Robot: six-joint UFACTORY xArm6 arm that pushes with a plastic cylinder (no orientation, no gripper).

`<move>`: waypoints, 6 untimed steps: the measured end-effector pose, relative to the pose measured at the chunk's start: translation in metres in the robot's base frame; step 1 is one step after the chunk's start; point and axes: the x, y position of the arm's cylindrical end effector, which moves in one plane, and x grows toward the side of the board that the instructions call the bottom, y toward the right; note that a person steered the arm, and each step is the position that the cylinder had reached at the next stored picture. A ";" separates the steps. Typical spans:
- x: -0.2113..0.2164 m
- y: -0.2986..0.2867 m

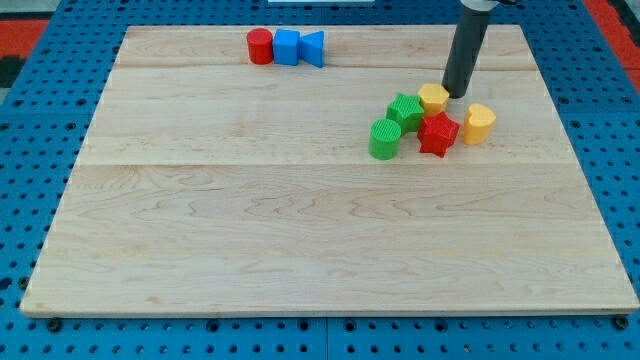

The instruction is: Push the green star close to the red star

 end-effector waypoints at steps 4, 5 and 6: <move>0.049 -0.132; 0.073 -0.088; 0.105 -0.089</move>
